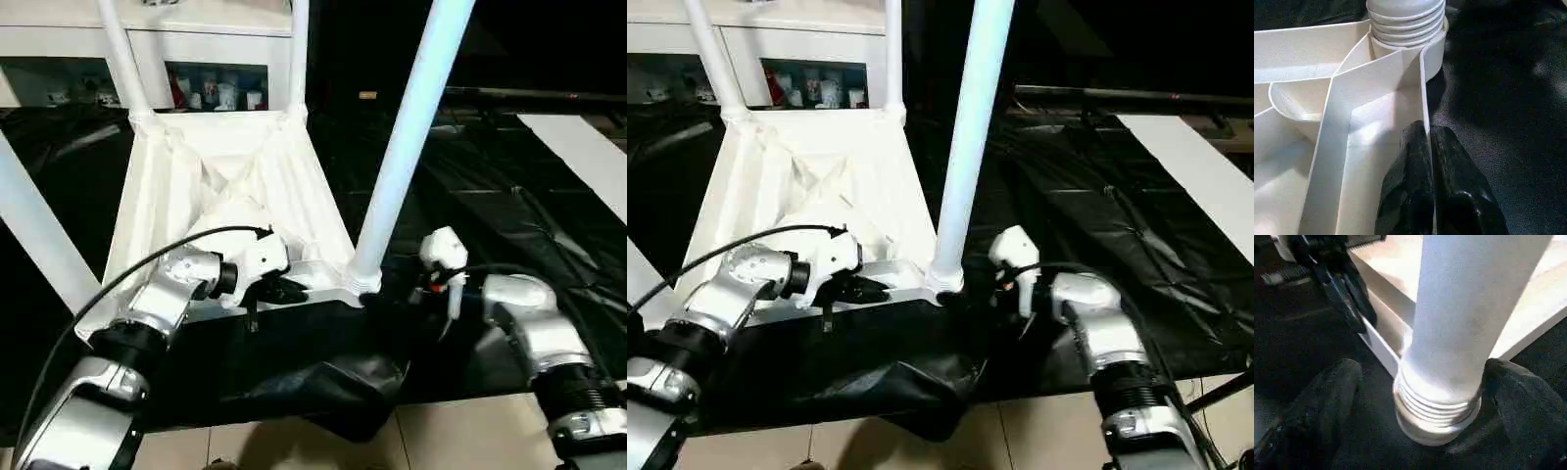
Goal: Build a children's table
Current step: Rotate leg to tighten
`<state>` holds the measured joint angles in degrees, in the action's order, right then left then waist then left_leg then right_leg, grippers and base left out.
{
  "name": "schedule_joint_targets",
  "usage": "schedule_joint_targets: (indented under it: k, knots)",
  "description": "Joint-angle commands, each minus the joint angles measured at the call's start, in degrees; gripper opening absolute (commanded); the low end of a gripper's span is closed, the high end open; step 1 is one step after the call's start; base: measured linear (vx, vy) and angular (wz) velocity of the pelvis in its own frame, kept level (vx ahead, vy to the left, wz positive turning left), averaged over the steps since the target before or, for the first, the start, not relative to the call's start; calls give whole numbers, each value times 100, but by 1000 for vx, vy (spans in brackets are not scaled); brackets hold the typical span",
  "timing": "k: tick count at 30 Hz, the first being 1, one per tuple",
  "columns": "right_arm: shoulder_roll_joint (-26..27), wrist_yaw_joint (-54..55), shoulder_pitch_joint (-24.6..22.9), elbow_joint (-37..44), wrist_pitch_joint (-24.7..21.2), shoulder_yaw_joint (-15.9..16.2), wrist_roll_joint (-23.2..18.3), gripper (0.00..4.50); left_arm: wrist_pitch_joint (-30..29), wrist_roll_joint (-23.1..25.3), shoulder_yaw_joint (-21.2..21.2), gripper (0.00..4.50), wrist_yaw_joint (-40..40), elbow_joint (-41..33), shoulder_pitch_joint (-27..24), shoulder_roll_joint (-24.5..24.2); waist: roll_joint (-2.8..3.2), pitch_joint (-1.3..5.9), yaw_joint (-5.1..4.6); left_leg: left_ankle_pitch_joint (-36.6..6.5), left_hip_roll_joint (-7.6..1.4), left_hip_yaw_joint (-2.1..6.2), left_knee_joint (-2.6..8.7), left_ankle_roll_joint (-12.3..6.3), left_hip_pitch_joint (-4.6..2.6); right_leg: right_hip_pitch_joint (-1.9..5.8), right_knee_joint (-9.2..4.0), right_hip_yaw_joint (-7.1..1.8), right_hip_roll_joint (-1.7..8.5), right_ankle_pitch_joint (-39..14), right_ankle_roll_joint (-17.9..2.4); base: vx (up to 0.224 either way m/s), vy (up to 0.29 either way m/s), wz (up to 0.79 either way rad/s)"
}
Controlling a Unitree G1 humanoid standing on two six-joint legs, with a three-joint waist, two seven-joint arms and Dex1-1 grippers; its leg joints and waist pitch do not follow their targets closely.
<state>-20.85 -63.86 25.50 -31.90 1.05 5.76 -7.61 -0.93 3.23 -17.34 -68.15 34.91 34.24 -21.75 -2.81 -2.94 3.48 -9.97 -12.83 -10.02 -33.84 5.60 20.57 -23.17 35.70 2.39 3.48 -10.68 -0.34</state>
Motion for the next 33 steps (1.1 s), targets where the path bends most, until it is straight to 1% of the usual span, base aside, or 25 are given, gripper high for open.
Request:
schedule_joint_targets:
  k: [1, 2, 5, 6, 7, 8, 9, 11, 17, 18, 19, 21, 22, 25, 26, 27, 28, 31, 32, 33]
  knots:
    - [-7, 62, 73, -90, 63, 72, 97, 436, -193, 172, -382, 0, -123, 17, -257, 53, -20, 332, -13, -1429, -47, -22, 398, -153, -37, 226, -499, -204, 349, -1750, -1059, 0, 0, 0]
    - [24, 106, 102, -129, 47, 81, 94, 436, -259, 213, -419, 0, -133, -40, -274, 15, -9, 336, -16, -1415, -43, -28, 395, -164, -41, 226, -493, -206, 344, -1643, -1090, 0, 0, 0]
    - [112, 233, 178, -233, 57, 72, 94, 436, -347, 281, -504, 0, -179, -90, -277, -47, -9, 346, -25, -1379, -39, -32, 393, -166, -41, 232, -482, -204, 344, -1515, -1150, 0, 0, 0]
    - [174, 281, 240, -330, 105, 78, 115, 436, -401, 296, -554, 0, -256, -97, -263, -74, -25, 350, -23, -1359, -41, -32, 394, -165, -41, 235, -475, -202, 344, -1484, -1162, 0, 0, 0]
    - [176, 281, 242, -334, 108, 78, 115, 436, -407, 296, -556, 0, -262, -100, -264, -75, -20, 347, -25, -1343, -38, -32, 396, -166, -33, 239, -474, -205, 345, -1469, -1164, 0, 0, 0]
    - [199, 288, 265, -378, 135, 79, 122, 436, -461, 296, -574, 0, -314, -127, -270, -90, -9, 345, -21, -1348, -42, -34, 398, -161, -44, 232, -475, -206, 345, -1451, -1169, 0, 0, 0]
    - [217, 290, 288, -422, 165, 81, 131, 436, -514, 302, -600, 0, -385, -162, -278, -115, -18, 344, -20, -1346, -43, -34, 401, -163, -44, 235, -478, -204, 343, -1437, -1170, 0, 0, 0]
    - [256, 280, 349, -543, 241, 78, 129, 436, -589, 338, -647, 0, -510, -251, -308, -178, -4, 347, -18, -1331, -48, -34, 409, -149, -45, 241, -471, -204, 346, -1351, -1207, 0, 0, 0]
    - [244, 58, 438, -723, 296, 142, 113, 436, -652, 277, -647, 0, -681, -366, -301, -284, 2, 356, -20, -1277, -48, -41, 409, -175, -49, 260, -452, -204, 343, -1118, -1285, 0, 0, 0]
    - [240, 40, 449, -745, 300, 143, 111, 422, -654, 268, -649, 0, -705, -371, -290, -298, 0, 355, -20, -1274, -49, -39, 412, -175, -49, 262, -449, -202, 341, -1098, -1293, 0, 0, 0]
    - [234, -18, 464, -771, 286, 142, 101, 422, -654, 268, -651, 0, -712, -367, -271, -318, 6, 358, -19, -1273, -48, -39, 410, -171, -50, 264, -448, -203, 344, -1092, -1299, 0, 0, 0]
    - [225, -75, 489, -819, 301, 153, 101, 422, -667, 267, -653, 0, -730, -364, -247, -350, 0, 356, -19, -1286, -44, -41, 409, -172, -44, 269, -452, -202, 344, -1119, -1293, 0, 0, 0]
    - [226, -89, 498, -842, 308, 156, 96, 394, -670, 271, -652, 0, -735, -365, -243, -365, 6, 356, -20, -1294, -45, -38, 409, -173, -44, 270, -452, -203, 347, -1138, -1293, 0, 0, 0]
    - [228, -158, 542, -954, 339, 168, 90, 385, -708, 282, -638, 0, -767, -391, -240, -395, 6, 356, -31, -1324, -46, -35, 411, -157, -47, 267, -454, -201, 349, -1197, -1303, 0, 0, 0]
    - [229, -155, 546, -965, 349, 169, 94, 367, -710, 285, -636, 0, -770, -394, -242, -400, 8, 349, -32, -1360, -48, -36, 413, -150, -47, 262, -464, -200, 348, -1248, -1299, 0, 0, 0]
    - [232, -148, 555, -995, 366, 167, 98, 367, -714, 283, -629, 0, -779, -393, -243, -404, 8, 353, -29, -1354, -48, -36, 411, -146, -48, 265, -462, -202, 351, -1248, -1296, 0, 0, 0]
    - [236, -146, 561, -1014, 373, 164, 96, 344, -718, 281, -623, 0, -786, -396, -245, -408, 10, 352, -29, -1346, -49, -35, 413, -145, -52, 261, -463, -203, 349, -1228, -1300, 0, 0, 0]
    - [247, -176, 566, -1039, 354, 151, 72, 329, -742, 270, -618, 0, -810, -411, -249, -424, 8, 351, -34, -1358, -48, -35, 415, -157, -48, 263, -460, -201, 344, -1211, -1306, 0, 0, 0]
    - [253, -201, 567, -1054, 354, 147, 74, 311, -747, 261, -624, 0, -822, -422, -254, -443, 1, 350, -35, -1365, -48, -34, 416, -157, -45, 266, -462, -201, 347, -1241, -1300, 0, 0, 0]
    - [253, -201, 567, -1054, 354, 147, 74, 311, -747, 261, -624, 0, -822, -422, -254, -443, 2, 351, -32, -1362, -48, -34, 414, -156, -49, 264, -463, -202, 348, -1251, -1298, 0, 0, 0]
